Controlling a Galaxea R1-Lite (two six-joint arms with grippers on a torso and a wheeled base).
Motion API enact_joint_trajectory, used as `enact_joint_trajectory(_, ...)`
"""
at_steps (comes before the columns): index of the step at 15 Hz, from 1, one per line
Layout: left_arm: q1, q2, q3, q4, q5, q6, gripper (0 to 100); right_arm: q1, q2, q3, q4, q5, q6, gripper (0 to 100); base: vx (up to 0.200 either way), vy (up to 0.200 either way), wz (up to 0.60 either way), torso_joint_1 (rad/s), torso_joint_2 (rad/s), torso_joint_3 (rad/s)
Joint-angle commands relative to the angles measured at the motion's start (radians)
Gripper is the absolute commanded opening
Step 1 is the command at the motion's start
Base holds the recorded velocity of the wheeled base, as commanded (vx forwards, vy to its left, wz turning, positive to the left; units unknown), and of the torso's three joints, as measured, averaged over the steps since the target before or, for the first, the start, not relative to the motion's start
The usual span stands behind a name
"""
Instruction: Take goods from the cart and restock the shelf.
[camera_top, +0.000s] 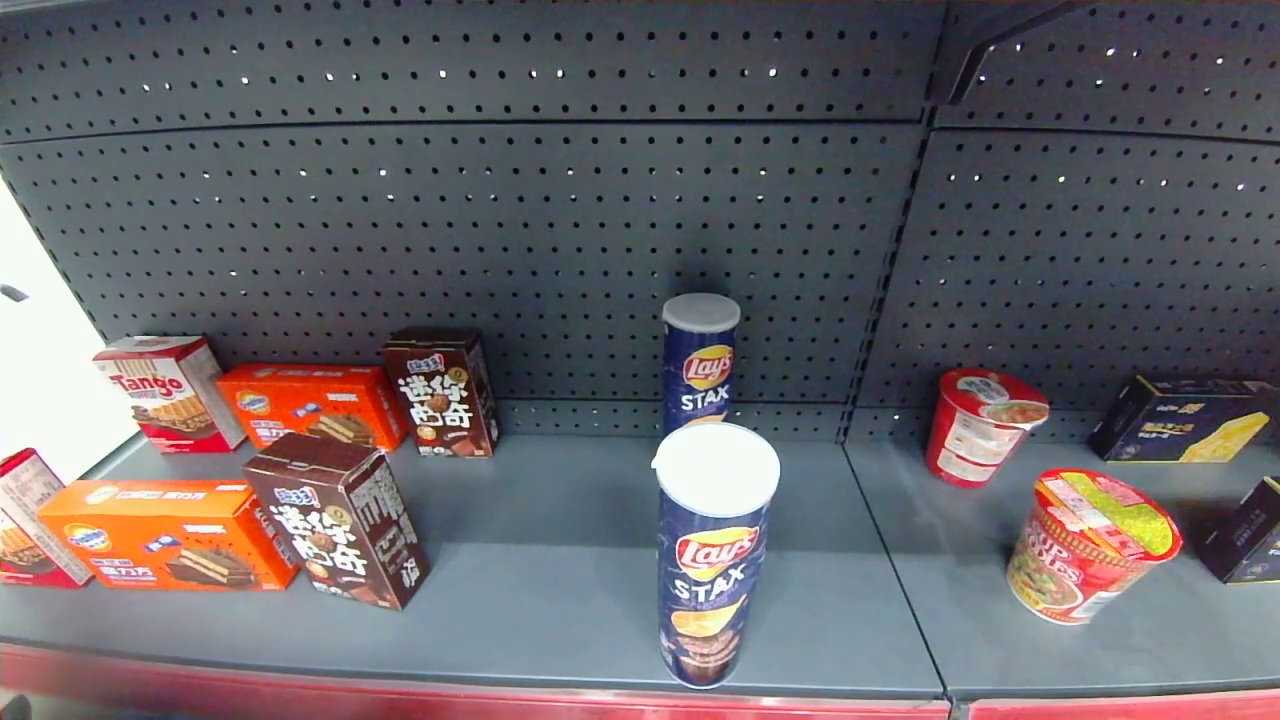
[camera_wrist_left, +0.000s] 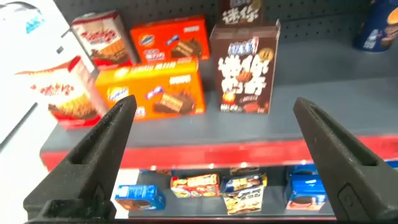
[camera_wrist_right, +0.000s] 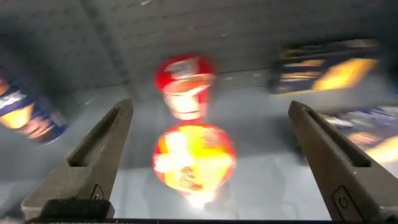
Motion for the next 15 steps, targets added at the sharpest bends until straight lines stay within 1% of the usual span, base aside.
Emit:
enact_joint_trajectory(1,0.001,-0.164,0.084,0.007,0.014,0.001,100,-0.031,-0.177,0.119,0.002,0.009,-0.019,100,0.000,0.000,0.00,0.000,0.00,0.000)
enact_joint_trajectory(2,0.001,-0.198,0.107,0.007,0.014,0.001,100,-0.018,-0.264,0.208,0.004,0.006,-0.078,100,0.000,0.000,0.00,0.000,0.00,0.000)
enact_joint_trajectory(4,0.001,-0.208,0.142,0.005,0.013,0.000,100,-0.054,-0.344,0.293,0.004,0.002,-0.157,100,0.000,0.000,0.00,0.000,0.00,0.000)
enact_joint_trajectory(6,0.001,-0.247,0.179,0.005,0.013,-0.002,100,-0.182,-0.428,0.366,0.016,0.003,-0.176,100,0.000,0.000,0.00,0.000,0.00,0.000)
enact_joint_trajectory(7,0.001,-0.260,0.197,0.002,0.013,-0.003,100,-0.215,-0.474,0.394,0.025,0.005,-0.171,100,0.000,0.000,0.00,0.000,0.00,0.000)
enact_joint_trajectory(9,0.001,-0.262,0.228,-0.010,0.008,-0.003,100,-0.199,-0.557,0.449,0.025,0.025,-0.171,100,0.000,0.000,0.00,0.000,0.00,0.000)
enact_joint_trajectory(10,0.001,-0.262,0.272,-0.032,0.002,-0.003,100,-0.183,-0.629,0.483,0.025,0.080,-0.171,100,0.000,0.000,0.00,0.000,0.00,0.000)
enact_joint_trajectory(11,0.001,-0.262,0.321,-0.087,-0.001,-0.006,100,-0.177,-0.697,0.515,0.025,0.143,-0.168,100,0.000,0.000,0.00,0.000,0.00,0.000)
enact_joint_trajectory(12,0.001,-0.262,0.326,-0.093,-0.001,-0.008,100,-0.176,-0.701,0.518,0.025,0.148,-0.168,100,0.000,0.000,0.00,0.000,0.00,0.000)
enact_joint_trajectory(13,0.001,-0.262,0.377,-0.154,-0.001,-0.016,100,-0.179,-0.822,0.607,0.030,0.204,-0.174,100,0.000,0.000,0.00,0.000,0.00,0.000)
enact_joint_trajectory(14,-0.001,-0.260,0.377,-0.145,-0.006,-0.031,100,-0.160,-0.862,0.615,0.067,0.207,-0.176,100,0.000,0.000,0.00,0.000,0.00,0.000)
enact_joint_trajectory(15,-0.001,-0.260,0.377,-0.145,-0.022,-0.052,100,-0.159,-0.867,0.613,0.099,0.207,-0.170,100,0.000,0.000,0.00,0.000,0.00,0.000)
